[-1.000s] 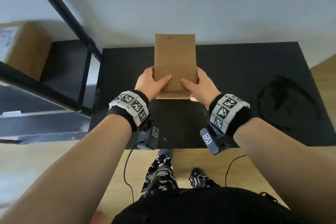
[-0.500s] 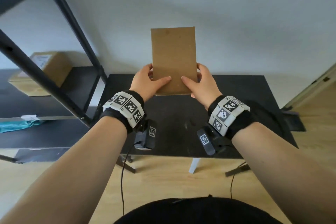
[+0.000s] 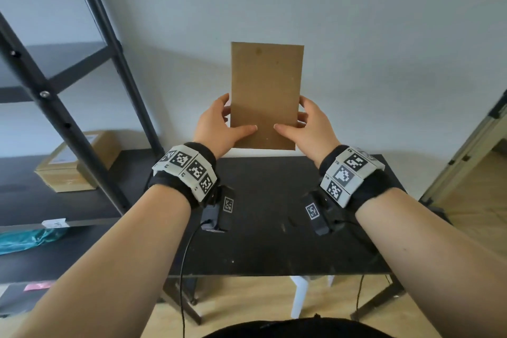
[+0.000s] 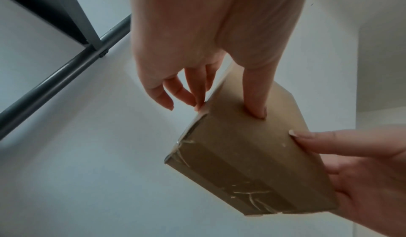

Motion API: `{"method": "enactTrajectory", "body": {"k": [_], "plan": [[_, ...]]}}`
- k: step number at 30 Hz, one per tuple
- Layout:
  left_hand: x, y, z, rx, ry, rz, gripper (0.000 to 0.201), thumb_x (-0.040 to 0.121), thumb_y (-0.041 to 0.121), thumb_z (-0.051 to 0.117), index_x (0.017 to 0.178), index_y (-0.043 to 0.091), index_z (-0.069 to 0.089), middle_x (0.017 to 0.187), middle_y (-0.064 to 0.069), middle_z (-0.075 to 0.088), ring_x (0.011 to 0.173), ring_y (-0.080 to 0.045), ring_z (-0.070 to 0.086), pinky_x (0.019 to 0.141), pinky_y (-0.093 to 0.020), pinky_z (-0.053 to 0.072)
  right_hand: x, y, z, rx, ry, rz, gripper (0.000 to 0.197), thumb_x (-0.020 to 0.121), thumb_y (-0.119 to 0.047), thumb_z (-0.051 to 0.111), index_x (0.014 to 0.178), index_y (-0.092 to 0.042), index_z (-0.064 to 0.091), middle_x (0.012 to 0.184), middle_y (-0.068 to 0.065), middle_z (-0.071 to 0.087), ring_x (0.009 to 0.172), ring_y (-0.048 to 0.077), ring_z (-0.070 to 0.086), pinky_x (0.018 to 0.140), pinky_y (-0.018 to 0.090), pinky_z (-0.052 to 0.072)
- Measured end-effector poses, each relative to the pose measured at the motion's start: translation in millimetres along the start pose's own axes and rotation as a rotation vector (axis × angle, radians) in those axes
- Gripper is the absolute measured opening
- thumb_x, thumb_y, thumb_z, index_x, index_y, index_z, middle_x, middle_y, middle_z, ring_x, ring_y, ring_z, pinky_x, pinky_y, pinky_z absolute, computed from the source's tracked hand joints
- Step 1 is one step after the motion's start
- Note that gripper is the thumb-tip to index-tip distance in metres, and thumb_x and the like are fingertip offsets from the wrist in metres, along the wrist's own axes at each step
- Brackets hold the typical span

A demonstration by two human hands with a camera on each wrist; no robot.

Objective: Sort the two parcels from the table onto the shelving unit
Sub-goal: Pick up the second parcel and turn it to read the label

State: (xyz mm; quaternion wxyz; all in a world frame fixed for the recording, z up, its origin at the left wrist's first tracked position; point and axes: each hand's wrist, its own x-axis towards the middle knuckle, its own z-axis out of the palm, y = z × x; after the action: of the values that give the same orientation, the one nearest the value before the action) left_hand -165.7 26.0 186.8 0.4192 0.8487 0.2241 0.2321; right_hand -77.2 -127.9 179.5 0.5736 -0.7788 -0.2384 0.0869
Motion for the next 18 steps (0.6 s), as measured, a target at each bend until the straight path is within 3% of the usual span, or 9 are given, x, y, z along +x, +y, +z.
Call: {"method": "enactTrajectory", "body": {"k": [2, 4, 6, 7, 9, 12, 14, 16, 18], "plan": [[-1, 3, -3, 0.011, -0.011, 0.024, 0.095, 0.067, 0.030, 0.080, 0.147, 0.019, 0.031, 0.135, -0.003, 0.058, 0.122, -0.020, 0.055, 0.104, -0.040, 0.045, -3, -7, -3, 0.028, 0.002, 0.005, 0.075, 0.080, -0.020, 0.074, 0.146, -0.019, 0.038, 0.124, 0.005, 0.064, 0.109, 0.018, 0.064, 0.082, 0.026, 0.053], [-1, 5, -6, 0.010, -0.031, 0.061, 0.094, 0.067, 0.023, 0.081, 0.147, 0.022, 0.031, 0.133, -0.003, 0.058, 0.119, -0.020, 0.057, 0.101, -0.037, 0.047, -6, -15, -4, 0.110, -0.002, 0.034, 0.070, 0.079, -0.033, 0.074, 0.141, -0.020, 0.044, 0.121, 0.001, 0.066, 0.106, 0.013, 0.065, 0.082, 0.023, 0.051], [-2, 7, -8, -0.030, -0.068, 0.066, 0.099, 0.066, 0.019, 0.082, 0.148, 0.023, 0.027, 0.134, -0.004, 0.056, 0.118, -0.020, 0.058, 0.099, -0.035, 0.049, -7, -22, -4, 0.190, -0.001, 0.101, 0.081, 0.069, -0.062, 0.073, 0.133, -0.019, 0.049, 0.120, 0.000, 0.067, 0.108, 0.014, 0.065, 0.094, 0.032, 0.051], [-2, 9, -8, -0.066, -0.083, 0.056, 0.103, 0.065, 0.023, 0.083, 0.149, 0.024, 0.024, 0.135, -0.002, 0.054, 0.117, -0.018, 0.058, 0.098, -0.033, 0.049, -4, -22, -4, 0.226, 0.001, 0.134, 0.092, 0.058, -0.076, 0.069, 0.126, -0.017, 0.053, 0.119, 0.001, 0.066, 0.109, 0.017, 0.064, 0.099, 0.040, 0.050], [-2, 12, -9, -0.139, -0.114, 0.010, 0.108, 0.064, 0.040, 0.082, 0.150, 0.029, 0.018, 0.136, 0.003, 0.052, 0.115, -0.012, 0.055, 0.099, -0.029, 0.045, 5, -16, -6, 0.272, -0.001, 0.167, 0.105, 0.042, -0.091, 0.061, 0.113, -0.014, 0.057, 0.113, 0.004, 0.066, 0.105, 0.021, 0.064, 0.104, 0.051, 0.047], [-6, 17, -11, -0.212, -0.164, -0.050, 0.094, 0.065, 0.066, 0.066, 0.146, 0.038, 0.026, 0.131, 0.008, 0.056, 0.121, -0.011, 0.052, 0.109, -0.039, 0.038, 2, -23, -10, 0.325, -0.014, 0.226, 0.115, 0.036, -0.096, 0.054, 0.121, -0.019, 0.059, 0.125, 0.016, 0.065, 0.110, 0.026, 0.065, 0.102, 0.051, 0.047], [-9, 22, -13, -0.253, -0.180, -0.045, 0.067, 0.083, 0.061, 0.050, 0.143, 0.038, 0.033, 0.128, 0.012, 0.055, 0.121, -0.010, 0.051, 0.111, -0.036, 0.035, -2, -26, -12, 0.377, -0.043, 0.273, 0.120, 0.036, -0.096, 0.054, 0.132, -0.025, 0.053, 0.129, 0.009, 0.064, 0.117, 0.022, 0.061, 0.104, 0.049, 0.045], [-6, 24, -14, -0.233, -0.140, -0.026, 0.052, 0.095, 0.053, 0.031, 0.144, 0.034, 0.036, 0.131, 0.007, 0.053, 0.121, -0.010, 0.049, 0.109, -0.030, 0.032, -4, -29, -14, 0.435, -0.043, 0.344, 0.126, 0.032, -0.096, 0.055, 0.140, -0.031, 0.045, 0.139, -0.001, 0.056, 0.129, 0.023, 0.051, 0.107, 0.051, 0.042], [-4, 23, -14, -0.162, -0.094, 0.021, 0.047, 0.099, 0.044, 0.028, 0.141, 0.031, 0.042, 0.128, 0.006, 0.054, 0.120, -0.010, 0.049, 0.107, -0.025, 0.031, -5, -31, -16, 0.496, -0.033, 0.387, 0.106, 0.049, -0.093, 0.052, 0.136, -0.032, 0.049, 0.138, 0.000, 0.055, 0.129, 0.024, 0.051, 0.104, 0.057, 0.042]]}}
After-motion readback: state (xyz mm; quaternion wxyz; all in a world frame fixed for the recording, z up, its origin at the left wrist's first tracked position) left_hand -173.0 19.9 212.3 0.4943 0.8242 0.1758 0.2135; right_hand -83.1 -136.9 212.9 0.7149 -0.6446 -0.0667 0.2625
